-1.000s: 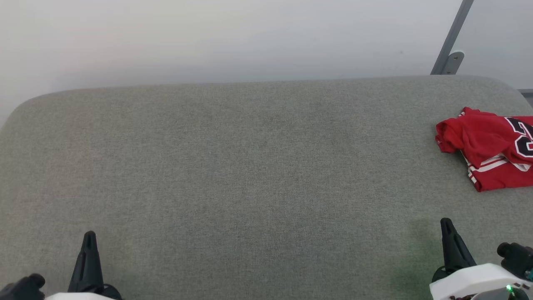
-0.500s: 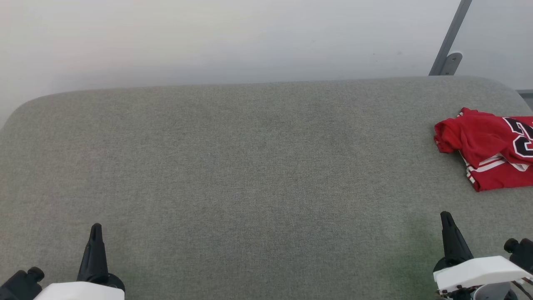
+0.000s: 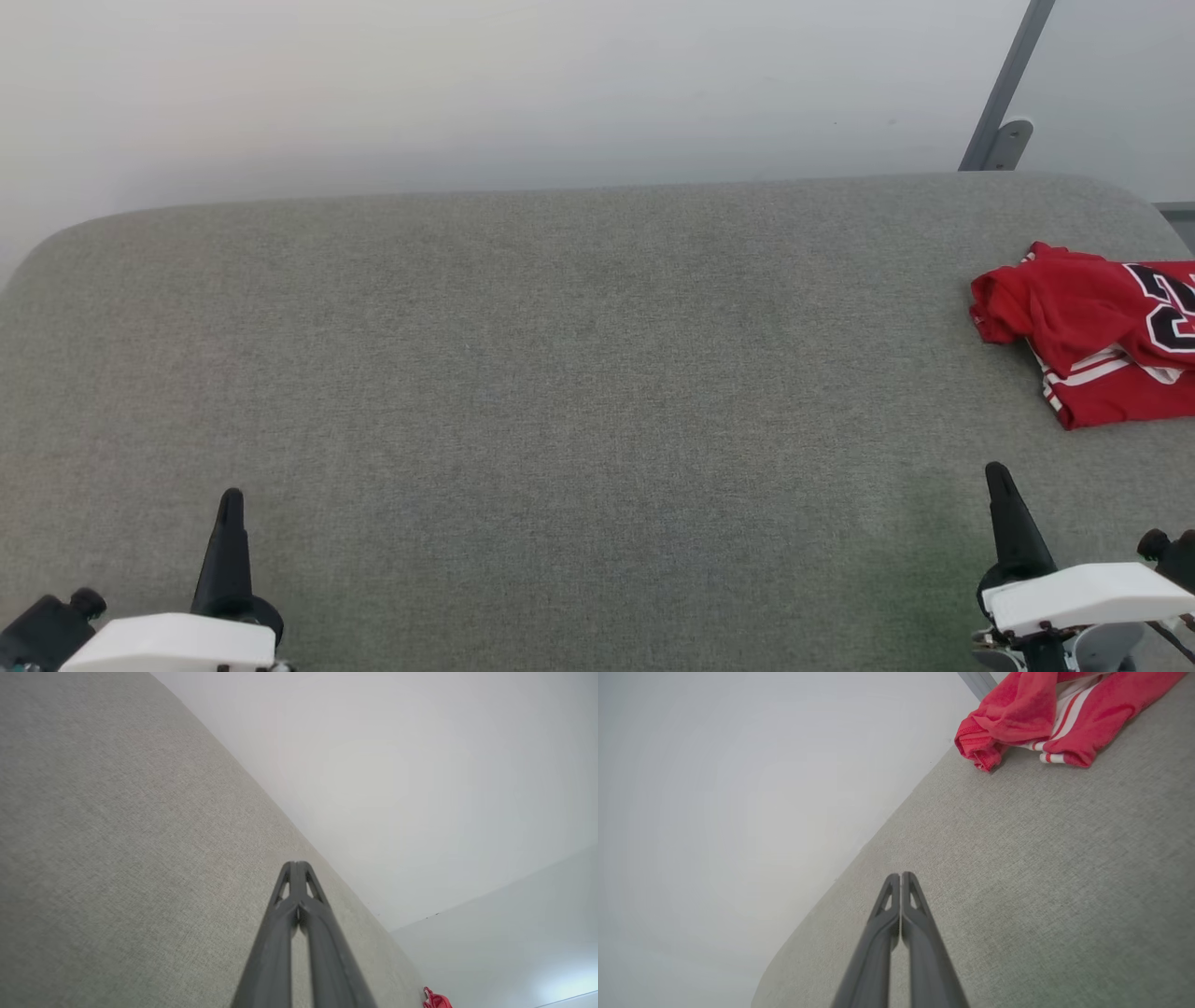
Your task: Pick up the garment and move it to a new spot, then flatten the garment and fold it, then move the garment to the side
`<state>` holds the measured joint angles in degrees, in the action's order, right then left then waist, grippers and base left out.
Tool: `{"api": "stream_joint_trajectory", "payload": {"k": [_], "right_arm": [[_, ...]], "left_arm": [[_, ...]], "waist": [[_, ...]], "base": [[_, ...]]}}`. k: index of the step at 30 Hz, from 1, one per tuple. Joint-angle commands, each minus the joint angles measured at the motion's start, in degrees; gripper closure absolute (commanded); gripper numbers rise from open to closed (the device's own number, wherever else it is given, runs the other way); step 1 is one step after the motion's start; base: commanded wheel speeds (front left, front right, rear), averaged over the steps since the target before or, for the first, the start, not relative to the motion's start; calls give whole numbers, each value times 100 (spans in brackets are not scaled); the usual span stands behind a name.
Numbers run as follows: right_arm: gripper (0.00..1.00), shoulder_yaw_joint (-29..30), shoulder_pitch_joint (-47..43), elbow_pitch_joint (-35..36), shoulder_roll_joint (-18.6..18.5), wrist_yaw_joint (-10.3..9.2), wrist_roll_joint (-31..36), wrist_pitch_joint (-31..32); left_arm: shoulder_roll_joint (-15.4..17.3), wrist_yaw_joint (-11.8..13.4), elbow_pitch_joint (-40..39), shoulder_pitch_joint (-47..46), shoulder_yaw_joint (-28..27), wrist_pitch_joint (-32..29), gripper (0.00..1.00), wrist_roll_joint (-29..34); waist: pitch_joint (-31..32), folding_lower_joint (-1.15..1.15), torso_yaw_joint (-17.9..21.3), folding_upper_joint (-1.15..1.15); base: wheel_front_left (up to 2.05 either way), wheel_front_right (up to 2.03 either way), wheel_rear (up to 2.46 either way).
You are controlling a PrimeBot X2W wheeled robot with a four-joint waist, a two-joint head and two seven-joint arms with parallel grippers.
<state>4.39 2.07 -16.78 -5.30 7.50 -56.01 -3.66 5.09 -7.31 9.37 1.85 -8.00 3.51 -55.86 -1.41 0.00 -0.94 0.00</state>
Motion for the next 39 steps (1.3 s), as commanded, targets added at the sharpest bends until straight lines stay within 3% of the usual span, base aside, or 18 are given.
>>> {"api": "stream_joint_trajectory", "payload": {"k": [1,39], "right_arm": [[100,37,145,99,9,0,-207,61],[100,142,324,211,145,-1,-2180,627]], "left_arm": [[12,-13,-26,-159,1,-48,100,-205],[-120,-22,258,-566,85,-609,100,-2202]], "waist": [[3,0,2,0],[63,0,47,0]], "base": [[0,0,0],[0,0,0]]}}
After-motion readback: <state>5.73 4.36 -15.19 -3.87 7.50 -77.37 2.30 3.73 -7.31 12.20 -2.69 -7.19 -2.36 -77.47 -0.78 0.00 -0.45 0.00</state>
